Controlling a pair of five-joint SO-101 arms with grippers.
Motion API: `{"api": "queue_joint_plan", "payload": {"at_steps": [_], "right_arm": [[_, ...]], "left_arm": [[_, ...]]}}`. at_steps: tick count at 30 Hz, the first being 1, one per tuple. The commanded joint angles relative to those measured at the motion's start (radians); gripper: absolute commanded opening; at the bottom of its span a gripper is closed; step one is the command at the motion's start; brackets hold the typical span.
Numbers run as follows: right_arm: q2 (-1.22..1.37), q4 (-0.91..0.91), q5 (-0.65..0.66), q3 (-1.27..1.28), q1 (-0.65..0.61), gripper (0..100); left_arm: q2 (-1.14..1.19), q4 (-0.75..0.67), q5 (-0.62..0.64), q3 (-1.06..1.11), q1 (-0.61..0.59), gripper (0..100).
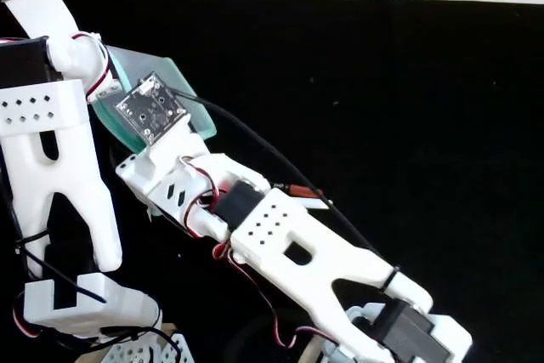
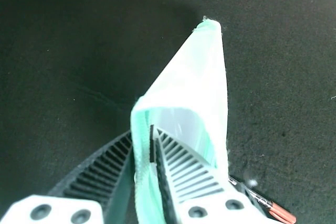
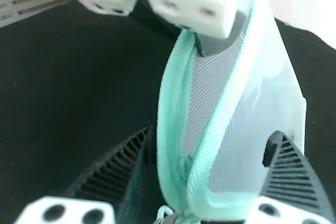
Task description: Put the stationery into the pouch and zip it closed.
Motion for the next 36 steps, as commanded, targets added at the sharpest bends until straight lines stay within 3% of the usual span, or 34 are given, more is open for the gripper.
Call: {"api": "queue_joint_plan", "payload": {"at_steps": [1,11,16,20,28,36], "right_arm": [[0.021,-0.097,-0.005,-0.004,0.027,25.2],[0.036,-0.151,-0.003,0.001,0.096,0.2],[-0.005,-0.142,-0.003,0.002,0.163,0.6],[-0.079,0.042,-0.005,-0.010,0.193,0.6],[-0.133,0.403,-0.005,-0.125,0.193,0.6],[-0.134,0.429,0.003,-0.188,0.193,0.6]], "left_arm": [[-0.021,-0.009,-0.009,-0.013,-0.007,1],[-0.021,-0.009,-0.009,-0.013,-0.008,1],[-0.021,-0.009,-0.009,-0.012,-0.010,1],[-0.022,-0.012,-0.012,-0.013,-0.010,1],[-0.024,-0.008,-0.210,-0.084,-0.012,18],[-0.024,0.012,-0.431,-0.251,-0.015,25]]}}
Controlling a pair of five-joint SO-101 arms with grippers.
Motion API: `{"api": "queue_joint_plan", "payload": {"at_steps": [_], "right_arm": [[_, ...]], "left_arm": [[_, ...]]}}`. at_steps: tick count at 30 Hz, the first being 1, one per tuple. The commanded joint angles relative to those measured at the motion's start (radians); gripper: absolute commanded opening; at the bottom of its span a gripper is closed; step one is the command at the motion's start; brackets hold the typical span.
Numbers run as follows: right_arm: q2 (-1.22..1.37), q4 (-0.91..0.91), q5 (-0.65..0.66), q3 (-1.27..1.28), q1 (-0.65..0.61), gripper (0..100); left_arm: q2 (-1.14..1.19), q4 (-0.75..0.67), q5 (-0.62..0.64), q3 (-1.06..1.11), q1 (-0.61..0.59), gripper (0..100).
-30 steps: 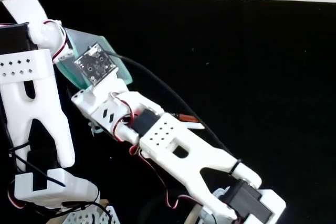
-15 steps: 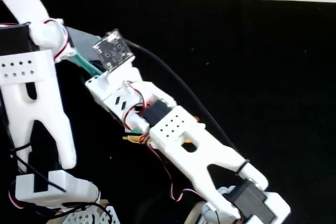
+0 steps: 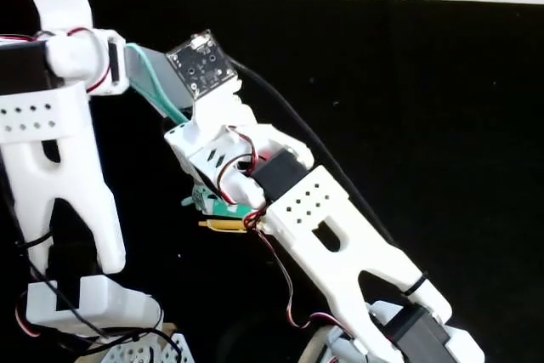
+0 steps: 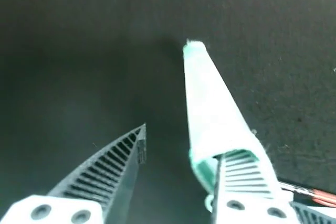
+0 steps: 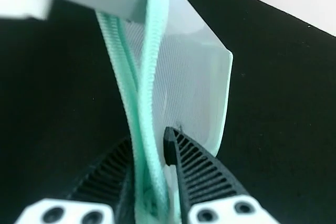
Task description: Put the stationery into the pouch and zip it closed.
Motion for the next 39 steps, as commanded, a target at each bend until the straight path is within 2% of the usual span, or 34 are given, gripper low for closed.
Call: {"api": "queue_joint_plan", "payload": {"at_steps": [1,6,10,17,26,30,34,39], "right_arm": [[-0.042,0.010,0.020,-0.042,0.016,0.6],[-0.035,0.007,0.081,-0.048,0.012,0.6],[-0.008,0.024,0.084,-0.134,0.015,0.6],[0.151,0.223,0.095,-0.404,0.013,0.6],[0.421,0.579,0.371,-0.858,-0.007,0.6],[0.544,0.733,0.423,-1.012,-0.007,0.6],[0.634,0.832,0.454,-1.135,-0.005,0.6],[0.707,0.883,0.482,-1.213,-0.001,0.6]], "left_arm": [[-0.019,0.014,-0.110,-0.120,-0.024,25],[-0.019,0.025,-0.256,-0.271,-0.025,25],[-0.019,0.025,-0.293,-0.335,-0.042,25],[-0.019,0.026,-0.293,-0.352,-0.102,25],[-0.019,0.031,-0.295,-0.194,-0.122,25],[-0.018,0.031,-0.313,-0.134,-0.120,25],[-0.019,0.031,-0.377,-0.188,-0.128,25],[-0.019,0.032,-0.381,-0.271,-0.148,25]]}}
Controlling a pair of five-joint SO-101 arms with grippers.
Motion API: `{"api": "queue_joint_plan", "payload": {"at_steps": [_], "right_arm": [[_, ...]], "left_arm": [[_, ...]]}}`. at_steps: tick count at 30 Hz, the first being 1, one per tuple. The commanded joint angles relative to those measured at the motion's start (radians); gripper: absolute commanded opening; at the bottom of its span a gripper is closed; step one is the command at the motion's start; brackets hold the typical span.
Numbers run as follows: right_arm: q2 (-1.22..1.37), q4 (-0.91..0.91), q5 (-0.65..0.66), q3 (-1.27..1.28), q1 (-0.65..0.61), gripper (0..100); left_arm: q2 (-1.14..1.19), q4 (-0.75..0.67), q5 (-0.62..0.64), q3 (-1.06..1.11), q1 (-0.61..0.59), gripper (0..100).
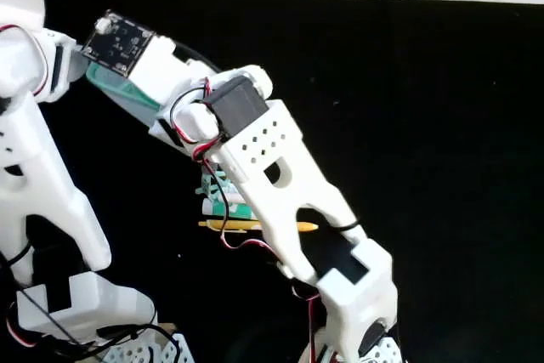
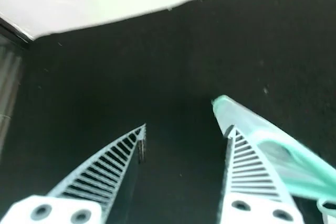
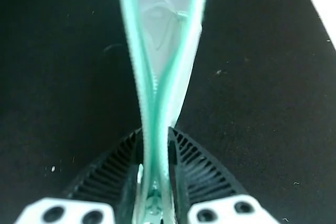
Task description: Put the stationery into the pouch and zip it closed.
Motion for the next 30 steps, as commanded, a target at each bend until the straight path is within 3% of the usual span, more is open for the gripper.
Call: {"api": "queue_joint_plan", "payload": {"at_steps": [1,12,18,30], "right_arm": [[0.036,0.022,0.014,-0.044,0.001,0.6],[0.050,0.015,0.012,-0.038,0.001,0.6],[0.050,0.015,0.011,-0.039,0.001,0.6],[0.050,-0.015,-0.055,-0.039,0.002,0.6]], "left_arm": [[-0.019,0.005,-0.025,-0.053,-0.019,25],[-0.128,0.005,-0.087,-0.061,-0.016,25],[-0.216,0.003,-0.092,0.128,0.041,25],[-0.217,-0.002,-0.092,0.136,0.073,25]]}}
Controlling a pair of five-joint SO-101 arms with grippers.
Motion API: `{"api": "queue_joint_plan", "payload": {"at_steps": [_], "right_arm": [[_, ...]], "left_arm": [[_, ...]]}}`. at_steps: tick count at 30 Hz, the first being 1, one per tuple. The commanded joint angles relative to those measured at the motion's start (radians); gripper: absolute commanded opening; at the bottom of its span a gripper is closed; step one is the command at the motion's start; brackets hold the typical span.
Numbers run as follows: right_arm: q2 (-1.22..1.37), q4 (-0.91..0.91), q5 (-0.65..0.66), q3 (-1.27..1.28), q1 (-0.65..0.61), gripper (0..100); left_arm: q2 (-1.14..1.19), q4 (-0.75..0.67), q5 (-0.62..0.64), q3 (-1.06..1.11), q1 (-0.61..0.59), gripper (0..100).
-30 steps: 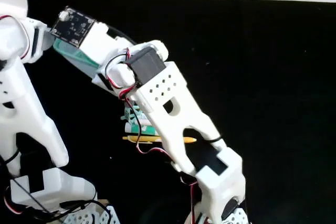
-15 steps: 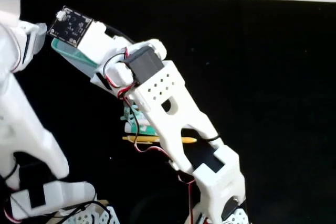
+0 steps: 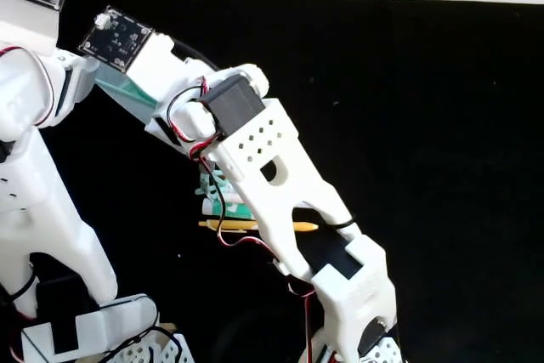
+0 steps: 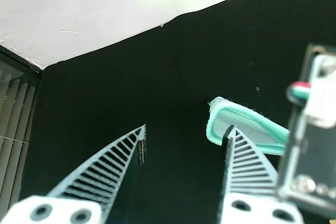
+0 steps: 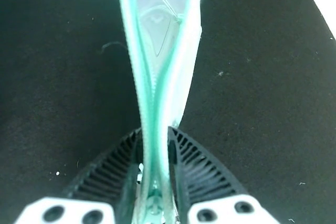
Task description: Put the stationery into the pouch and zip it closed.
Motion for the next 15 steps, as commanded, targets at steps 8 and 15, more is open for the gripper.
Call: {"api": "queue_joint_plan", "payload": {"at_steps": [8,15], "right_arm": [[0.005,-0.004,-0.012,0.007,0.008,0.6],[0.005,-0.007,-0.012,0.007,0.041,0.6]], "left_arm": [[0.064,-0.037,-0.005,-0.005,0.022,25],[0.105,-0.052,-0.006,-0.004,0.059,25]]}}
